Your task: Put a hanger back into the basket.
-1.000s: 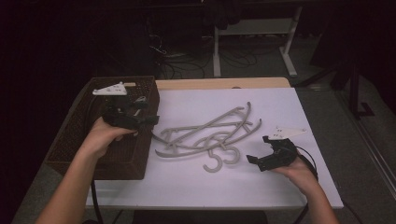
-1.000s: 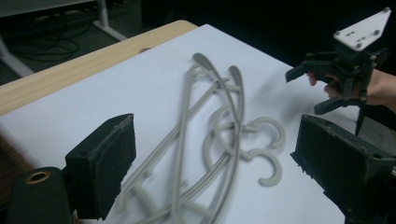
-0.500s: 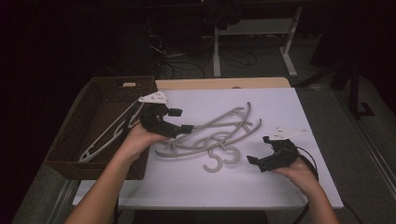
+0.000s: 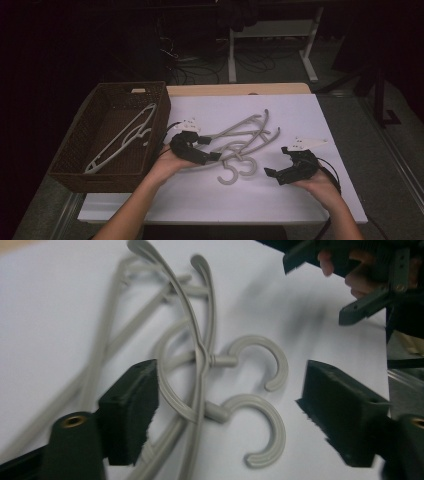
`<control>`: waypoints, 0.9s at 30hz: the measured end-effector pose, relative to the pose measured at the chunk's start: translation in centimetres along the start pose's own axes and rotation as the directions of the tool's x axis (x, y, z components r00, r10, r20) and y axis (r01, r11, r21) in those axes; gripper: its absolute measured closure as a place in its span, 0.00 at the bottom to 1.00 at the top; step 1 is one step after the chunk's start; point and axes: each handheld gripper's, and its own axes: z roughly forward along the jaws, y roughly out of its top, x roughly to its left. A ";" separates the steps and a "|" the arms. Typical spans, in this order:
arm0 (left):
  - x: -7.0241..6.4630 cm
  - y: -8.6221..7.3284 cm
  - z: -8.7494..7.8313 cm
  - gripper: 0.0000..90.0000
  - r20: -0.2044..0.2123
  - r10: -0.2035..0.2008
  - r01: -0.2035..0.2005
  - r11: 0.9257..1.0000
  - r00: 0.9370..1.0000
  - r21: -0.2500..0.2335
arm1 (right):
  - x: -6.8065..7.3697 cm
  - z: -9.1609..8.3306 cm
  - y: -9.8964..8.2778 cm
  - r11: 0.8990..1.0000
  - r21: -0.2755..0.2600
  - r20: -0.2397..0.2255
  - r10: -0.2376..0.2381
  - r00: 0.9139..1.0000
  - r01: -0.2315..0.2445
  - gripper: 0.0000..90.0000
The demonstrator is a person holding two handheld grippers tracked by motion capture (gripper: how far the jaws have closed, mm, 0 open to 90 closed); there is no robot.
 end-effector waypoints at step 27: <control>0.8 -2.5 4.1 0.73 -0.082 0.105 -0.085 0.972 0.991 0.220 | 0.1 0.1 -0.2 1.000 0.010 0.004 -0.005 1.000 0.005 0.00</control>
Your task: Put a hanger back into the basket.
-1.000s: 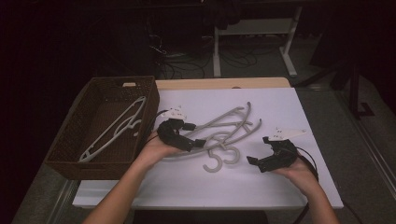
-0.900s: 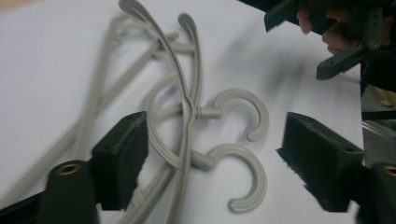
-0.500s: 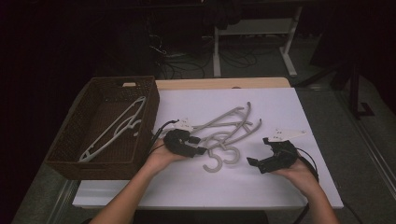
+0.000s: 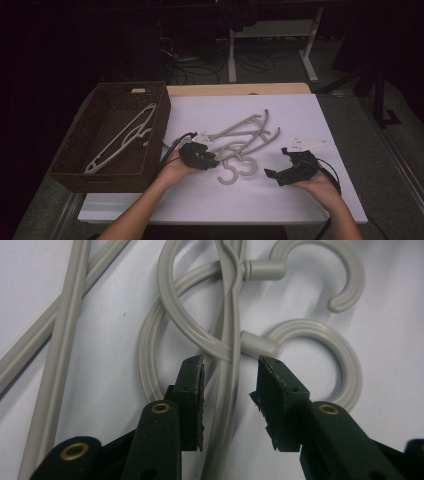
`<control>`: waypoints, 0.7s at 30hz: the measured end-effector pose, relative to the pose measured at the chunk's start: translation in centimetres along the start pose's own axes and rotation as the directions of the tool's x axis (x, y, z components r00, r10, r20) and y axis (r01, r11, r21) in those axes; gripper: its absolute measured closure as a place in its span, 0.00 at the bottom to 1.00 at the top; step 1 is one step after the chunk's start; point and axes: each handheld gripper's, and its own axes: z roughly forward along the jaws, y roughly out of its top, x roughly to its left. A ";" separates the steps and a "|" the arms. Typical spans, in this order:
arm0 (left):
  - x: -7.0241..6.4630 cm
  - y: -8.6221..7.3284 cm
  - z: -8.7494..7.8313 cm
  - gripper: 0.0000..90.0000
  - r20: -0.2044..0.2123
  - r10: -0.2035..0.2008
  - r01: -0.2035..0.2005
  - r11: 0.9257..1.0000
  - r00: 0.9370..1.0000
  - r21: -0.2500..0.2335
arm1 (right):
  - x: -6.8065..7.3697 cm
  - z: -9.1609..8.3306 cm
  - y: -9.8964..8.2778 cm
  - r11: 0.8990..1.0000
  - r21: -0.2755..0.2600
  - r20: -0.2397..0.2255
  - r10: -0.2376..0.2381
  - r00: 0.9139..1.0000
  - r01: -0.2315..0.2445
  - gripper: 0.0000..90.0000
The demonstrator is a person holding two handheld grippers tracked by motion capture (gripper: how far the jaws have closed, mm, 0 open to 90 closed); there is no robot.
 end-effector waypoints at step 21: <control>-0.5 0.9 1.4 0.84 -0.010 0.041 -0.040 0.996 0.999 0.080 | 0.0 0.0 0.0 1.000 0.002 -0.001 0.004 1.000 -0.004 0.00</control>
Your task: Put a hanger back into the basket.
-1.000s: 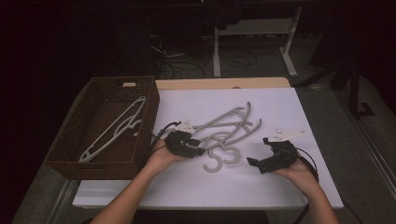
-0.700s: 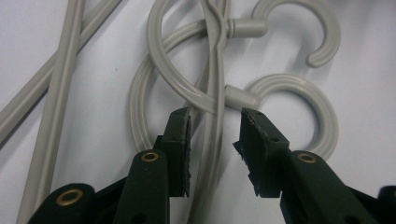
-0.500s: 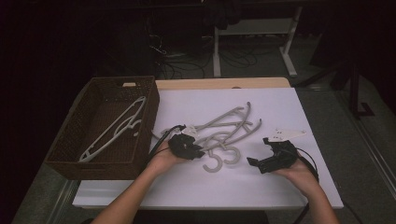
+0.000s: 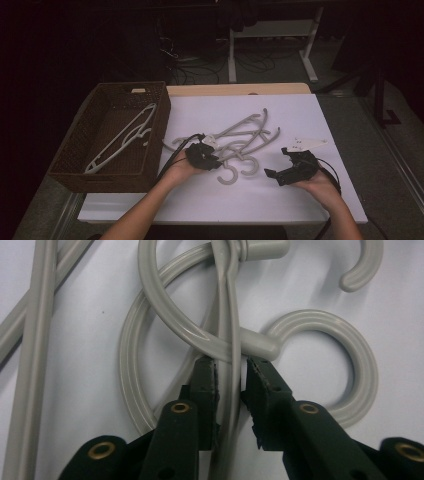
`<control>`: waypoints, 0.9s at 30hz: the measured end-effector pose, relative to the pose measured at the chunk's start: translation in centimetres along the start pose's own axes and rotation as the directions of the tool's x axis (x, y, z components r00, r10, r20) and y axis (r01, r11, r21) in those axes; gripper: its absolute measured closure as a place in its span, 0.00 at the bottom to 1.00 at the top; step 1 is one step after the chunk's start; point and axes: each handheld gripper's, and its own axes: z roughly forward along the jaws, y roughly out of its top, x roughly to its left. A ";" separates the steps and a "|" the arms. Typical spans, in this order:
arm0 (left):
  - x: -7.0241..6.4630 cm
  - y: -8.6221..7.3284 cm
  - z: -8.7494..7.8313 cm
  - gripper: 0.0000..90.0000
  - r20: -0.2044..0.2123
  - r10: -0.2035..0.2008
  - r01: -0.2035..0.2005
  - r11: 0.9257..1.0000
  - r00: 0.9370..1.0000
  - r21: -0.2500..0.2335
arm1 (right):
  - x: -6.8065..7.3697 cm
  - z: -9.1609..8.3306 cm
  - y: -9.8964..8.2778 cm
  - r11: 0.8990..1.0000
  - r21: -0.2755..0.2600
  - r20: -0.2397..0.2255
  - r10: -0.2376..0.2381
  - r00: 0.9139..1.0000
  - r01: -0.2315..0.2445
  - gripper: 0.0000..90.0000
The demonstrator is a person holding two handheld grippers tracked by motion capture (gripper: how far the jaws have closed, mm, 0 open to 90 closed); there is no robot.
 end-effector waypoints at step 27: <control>0.4 2.5 -4.1 0.91 -0.004 -0.057 0.056 0.995 0.998 -0.081 | -0.2 -0.3 0.0 1.000 -0.019 -0.002 0.009 1.000 -0.009 0.00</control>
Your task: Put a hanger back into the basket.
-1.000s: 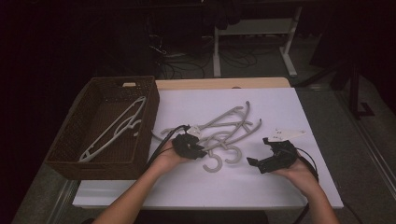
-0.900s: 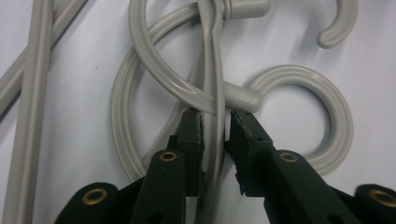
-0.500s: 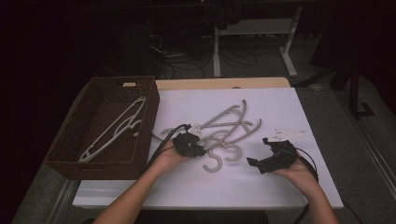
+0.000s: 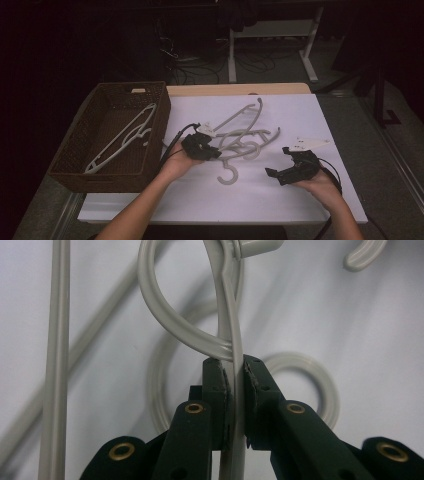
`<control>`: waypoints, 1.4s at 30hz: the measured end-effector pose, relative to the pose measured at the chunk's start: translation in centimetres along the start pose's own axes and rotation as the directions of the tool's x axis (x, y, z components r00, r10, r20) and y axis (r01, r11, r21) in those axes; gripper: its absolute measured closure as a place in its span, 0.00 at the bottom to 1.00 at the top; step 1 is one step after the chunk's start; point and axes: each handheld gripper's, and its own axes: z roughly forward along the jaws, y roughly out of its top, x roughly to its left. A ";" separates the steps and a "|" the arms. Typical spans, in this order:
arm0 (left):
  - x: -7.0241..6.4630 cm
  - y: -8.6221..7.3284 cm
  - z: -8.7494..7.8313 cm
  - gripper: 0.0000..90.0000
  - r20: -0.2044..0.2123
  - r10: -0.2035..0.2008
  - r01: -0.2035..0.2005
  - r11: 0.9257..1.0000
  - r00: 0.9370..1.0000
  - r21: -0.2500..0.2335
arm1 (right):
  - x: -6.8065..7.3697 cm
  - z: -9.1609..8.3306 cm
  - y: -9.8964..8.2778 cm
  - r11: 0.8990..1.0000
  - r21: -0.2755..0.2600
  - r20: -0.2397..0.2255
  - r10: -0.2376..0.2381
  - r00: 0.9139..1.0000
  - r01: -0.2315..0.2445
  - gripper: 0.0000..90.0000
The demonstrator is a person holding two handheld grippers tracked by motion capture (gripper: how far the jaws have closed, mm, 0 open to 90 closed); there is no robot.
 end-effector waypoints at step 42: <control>6.5 -5.8 -23.5 0.91 -0.146 -0.136 0.115 0.983 0.980 -0.141 | 0.0 0.2 0.0 1.000 0.007 0.004 0.001 1.000 -0.001 0.00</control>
